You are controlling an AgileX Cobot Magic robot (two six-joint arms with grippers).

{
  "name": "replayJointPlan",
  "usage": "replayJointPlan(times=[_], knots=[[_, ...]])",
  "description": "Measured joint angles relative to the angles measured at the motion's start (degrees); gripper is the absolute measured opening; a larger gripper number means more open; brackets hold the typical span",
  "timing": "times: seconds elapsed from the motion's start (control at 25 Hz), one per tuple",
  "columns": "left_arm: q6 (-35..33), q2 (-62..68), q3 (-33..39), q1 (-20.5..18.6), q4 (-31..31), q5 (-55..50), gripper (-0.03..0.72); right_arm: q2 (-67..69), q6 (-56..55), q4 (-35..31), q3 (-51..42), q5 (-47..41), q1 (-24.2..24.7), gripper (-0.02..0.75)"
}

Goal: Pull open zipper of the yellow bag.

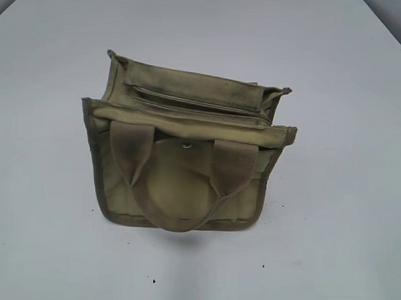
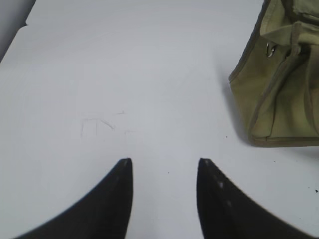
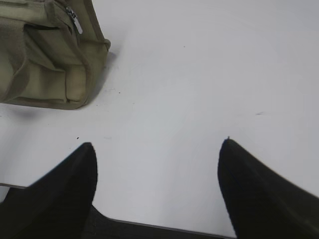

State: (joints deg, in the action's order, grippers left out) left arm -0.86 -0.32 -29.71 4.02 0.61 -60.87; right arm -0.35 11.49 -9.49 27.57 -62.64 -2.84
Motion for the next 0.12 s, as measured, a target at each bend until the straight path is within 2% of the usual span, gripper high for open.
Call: replayJointPlan(times=[0.12], knots=[[0.0,0.0,0.0,0.0,0.0,0.0,0.329,0.0,0.0,0.0,0.0,0.0,0.0,0.583]])
